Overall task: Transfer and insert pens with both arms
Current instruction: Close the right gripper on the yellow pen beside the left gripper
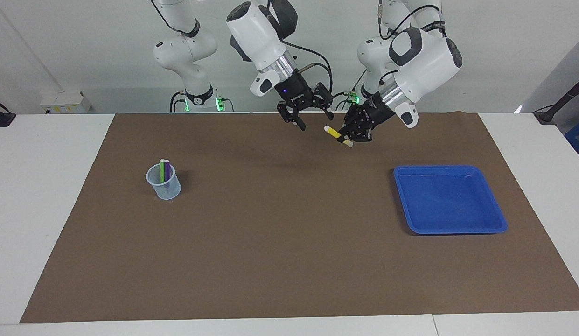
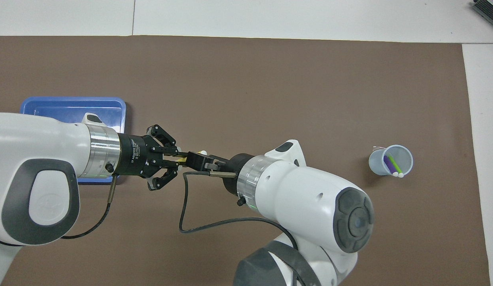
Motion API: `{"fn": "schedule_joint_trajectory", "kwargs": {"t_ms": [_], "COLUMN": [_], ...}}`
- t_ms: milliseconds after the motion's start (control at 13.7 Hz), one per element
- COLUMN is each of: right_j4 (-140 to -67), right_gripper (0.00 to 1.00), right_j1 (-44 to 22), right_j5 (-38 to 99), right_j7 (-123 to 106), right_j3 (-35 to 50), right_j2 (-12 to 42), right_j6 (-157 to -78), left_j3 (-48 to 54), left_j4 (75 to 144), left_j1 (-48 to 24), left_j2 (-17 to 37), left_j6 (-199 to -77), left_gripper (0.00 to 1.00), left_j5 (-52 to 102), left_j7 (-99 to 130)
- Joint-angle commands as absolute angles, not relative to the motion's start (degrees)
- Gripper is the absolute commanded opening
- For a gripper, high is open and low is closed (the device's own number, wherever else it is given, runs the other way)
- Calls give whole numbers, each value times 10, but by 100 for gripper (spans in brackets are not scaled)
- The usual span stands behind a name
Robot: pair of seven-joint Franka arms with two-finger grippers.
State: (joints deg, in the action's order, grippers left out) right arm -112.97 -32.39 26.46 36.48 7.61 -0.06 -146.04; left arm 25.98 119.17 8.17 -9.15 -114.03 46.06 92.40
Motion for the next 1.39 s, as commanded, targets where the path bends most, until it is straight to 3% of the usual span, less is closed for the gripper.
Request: {"fn": "schedule_joint_trajectory", "kwargs": {"t_ms": [0, 439, 585, 732, 805, 1317], "right_j4": [-1108, -1093, -1095, -1095, -1094, -1095], "right_gripper": [100, 96, 89, 74, 72, 73], "right_j1": [-324, -323, -323, -323, -323, -323], "right_j5": [252, 250, 250, 250, 250, 250], "right_j7": [352, 338, 338, 337, 337, 339], "right_j3": [75, 75, 75, 75, 75, 75], "right_j2": [11, 27, 26, 26, 26, 25], "right_j6": [-1471, -1470, -1469, -1469, -1470, -1460], "left_j3": [252, 250, 250, 248, 247, 245], "left_j4": [1220, 1227, 1228, 1228, 1227, 1228], "left_j1": [69, 69, 69, 71, 73, 76], "left_j2": [-115, -120, -120, -120, -120, -120], "left_j6": [-1143, -1121, -1119, -1115, -1112, -1107], "left_gripper": [0, 0, 0, 0, 0, 0], "left_j5": [486, 514, 515, 522, 526, 539], "left_j7": [934, 926, 925, 925, 925, 917]}}
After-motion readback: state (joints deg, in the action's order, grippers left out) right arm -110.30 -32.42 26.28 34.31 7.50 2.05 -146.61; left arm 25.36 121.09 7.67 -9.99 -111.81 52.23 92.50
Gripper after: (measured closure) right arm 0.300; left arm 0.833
